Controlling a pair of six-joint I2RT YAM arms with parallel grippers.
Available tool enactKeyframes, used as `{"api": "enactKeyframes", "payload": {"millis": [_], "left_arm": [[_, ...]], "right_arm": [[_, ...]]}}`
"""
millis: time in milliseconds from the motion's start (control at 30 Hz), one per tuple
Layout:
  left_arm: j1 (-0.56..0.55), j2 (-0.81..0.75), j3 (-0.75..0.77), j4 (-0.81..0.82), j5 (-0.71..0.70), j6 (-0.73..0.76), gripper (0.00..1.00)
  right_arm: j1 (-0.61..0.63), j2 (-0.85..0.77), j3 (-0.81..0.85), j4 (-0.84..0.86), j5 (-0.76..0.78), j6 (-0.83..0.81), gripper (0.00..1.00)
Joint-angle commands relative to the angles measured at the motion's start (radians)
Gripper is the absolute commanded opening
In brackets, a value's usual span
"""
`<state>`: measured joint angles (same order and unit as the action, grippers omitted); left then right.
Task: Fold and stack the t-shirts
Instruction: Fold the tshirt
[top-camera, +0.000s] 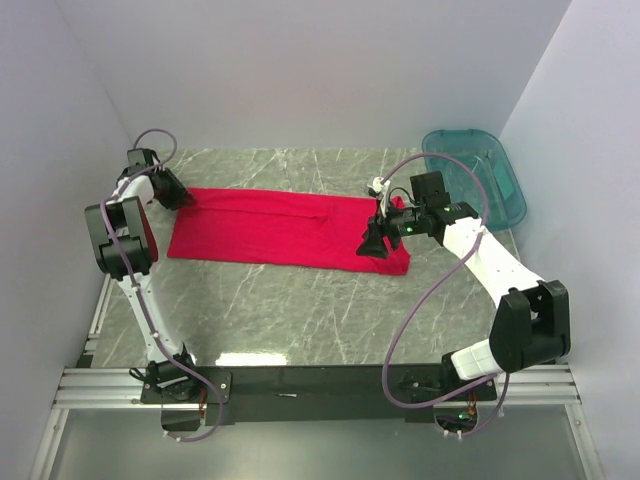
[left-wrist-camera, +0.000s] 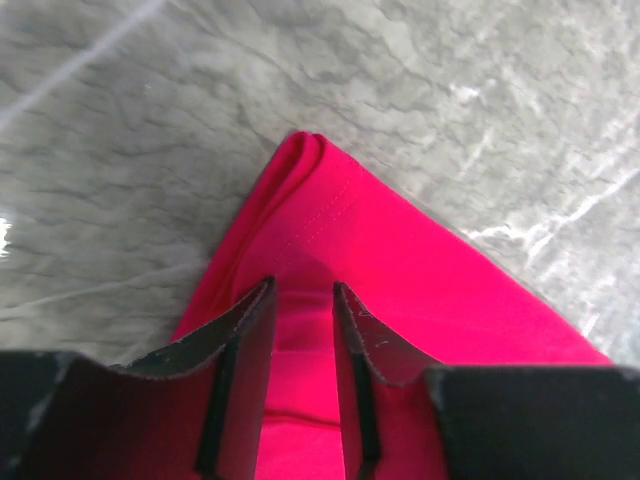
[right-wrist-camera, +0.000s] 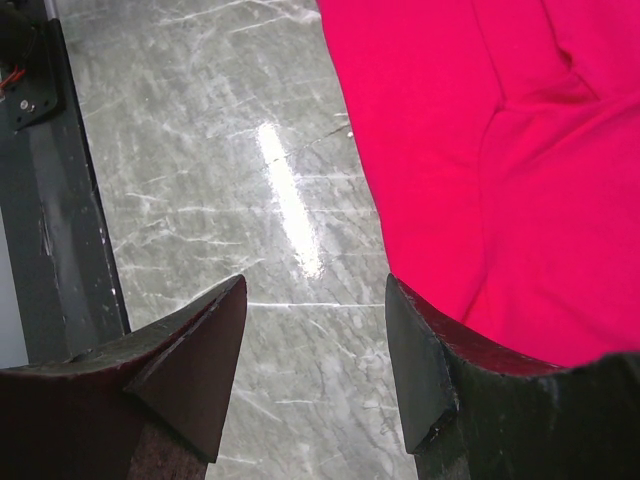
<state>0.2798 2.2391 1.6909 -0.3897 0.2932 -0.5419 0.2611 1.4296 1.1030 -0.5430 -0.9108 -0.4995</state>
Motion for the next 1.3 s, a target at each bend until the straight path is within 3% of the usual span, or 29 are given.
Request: {"api": "enactKeyframes", "payload": {"millis": [0,633,800,967,1133,1267], "left_arm": [[0.012,0.010,0.027,-0.054,-0.129,0.071,0.36],[0.084,-0.148,-0.106,0.083,-0.049,0.043,0.40],[0.101,-0.194,-0.162,0.178,0.046,0.013,0.40],[0.090,-0.170,-0.103,0.186,0.147,-0.010,0.39],[0.067,-0.090,-0.005,0.077,0.124,0.014,0.31],[0.061,-0.047,-0.016,0.046,0.086,0.023,0.21]], "right_arm": [[-0.006,0.006,0.020,-0.002,-0.028,-0.016,0.64],[-0.011,0.005,0.024,-0.014,-0.036,-0.025,0.64],[-0.008,0.011,0.028,-0.021,-0.039,-0.030,0.64],[-0.008,0.022,0.032,-0.029,-0.039,-0.034,0.64],[-0.010,0.020,0.034,-0.032,-0.040,-0.034,0.64],[-0.011,0.020,0.034,-0.034,-0.040,-0.034,0.64]]}}
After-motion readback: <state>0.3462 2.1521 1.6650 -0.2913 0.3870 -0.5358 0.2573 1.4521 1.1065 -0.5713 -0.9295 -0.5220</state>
